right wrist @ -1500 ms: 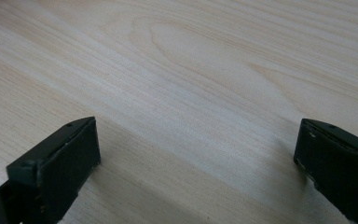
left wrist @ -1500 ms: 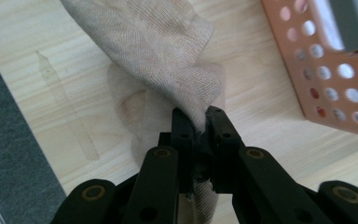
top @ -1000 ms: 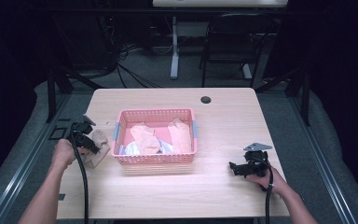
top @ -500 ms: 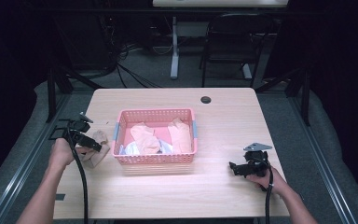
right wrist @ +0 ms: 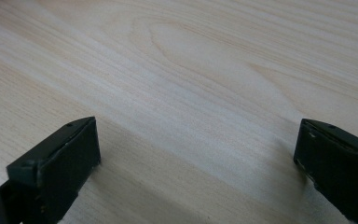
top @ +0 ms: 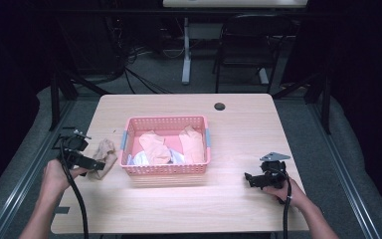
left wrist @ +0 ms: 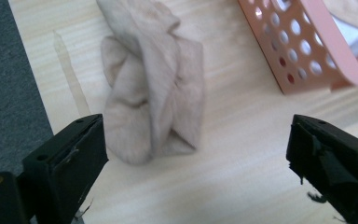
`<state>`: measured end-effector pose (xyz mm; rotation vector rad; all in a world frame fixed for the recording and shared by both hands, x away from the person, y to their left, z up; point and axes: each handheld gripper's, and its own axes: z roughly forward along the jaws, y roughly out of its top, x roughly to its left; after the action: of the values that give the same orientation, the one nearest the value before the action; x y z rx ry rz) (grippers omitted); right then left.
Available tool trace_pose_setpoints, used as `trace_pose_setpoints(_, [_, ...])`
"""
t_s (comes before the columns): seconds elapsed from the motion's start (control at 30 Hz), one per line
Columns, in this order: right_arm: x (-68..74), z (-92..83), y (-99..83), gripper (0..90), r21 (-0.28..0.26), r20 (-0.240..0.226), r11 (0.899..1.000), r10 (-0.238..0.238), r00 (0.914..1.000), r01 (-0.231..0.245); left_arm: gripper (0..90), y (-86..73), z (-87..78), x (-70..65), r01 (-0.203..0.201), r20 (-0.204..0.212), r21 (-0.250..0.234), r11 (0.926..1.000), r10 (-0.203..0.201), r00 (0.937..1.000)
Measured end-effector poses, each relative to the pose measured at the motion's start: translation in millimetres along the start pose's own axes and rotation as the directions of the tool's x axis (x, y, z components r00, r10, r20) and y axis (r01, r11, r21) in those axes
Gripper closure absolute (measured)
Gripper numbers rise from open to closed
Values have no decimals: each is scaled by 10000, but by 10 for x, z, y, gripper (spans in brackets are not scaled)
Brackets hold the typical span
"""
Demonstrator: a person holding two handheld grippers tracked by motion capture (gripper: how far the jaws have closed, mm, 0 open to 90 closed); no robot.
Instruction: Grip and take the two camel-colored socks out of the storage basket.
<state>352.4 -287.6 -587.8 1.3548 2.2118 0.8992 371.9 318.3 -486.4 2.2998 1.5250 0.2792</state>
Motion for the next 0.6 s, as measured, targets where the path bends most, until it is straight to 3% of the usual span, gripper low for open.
trace_pose_setpoints(0.17, [0, 0, 0, 0, -3, 2, 10000, 9, 10000, -9, 0, -268, -21, -149, 65, 62, -468, 9989, -62, 10000])
trace_pose_setpoints(0.4, [2, -1, 0, 0, 3, 7, 10000, 13, 10000, -13, 0, -606, 72, -300, -44, 115, -708, 9975, 52, 9999])
trace_pose_setpoints(0.6, [5, 0, -1, 0, -12, 86, 10000, 26, 10000, -26, 0, -732, 162, -260, 31, -79, -1068, 9943, -40, 10000])
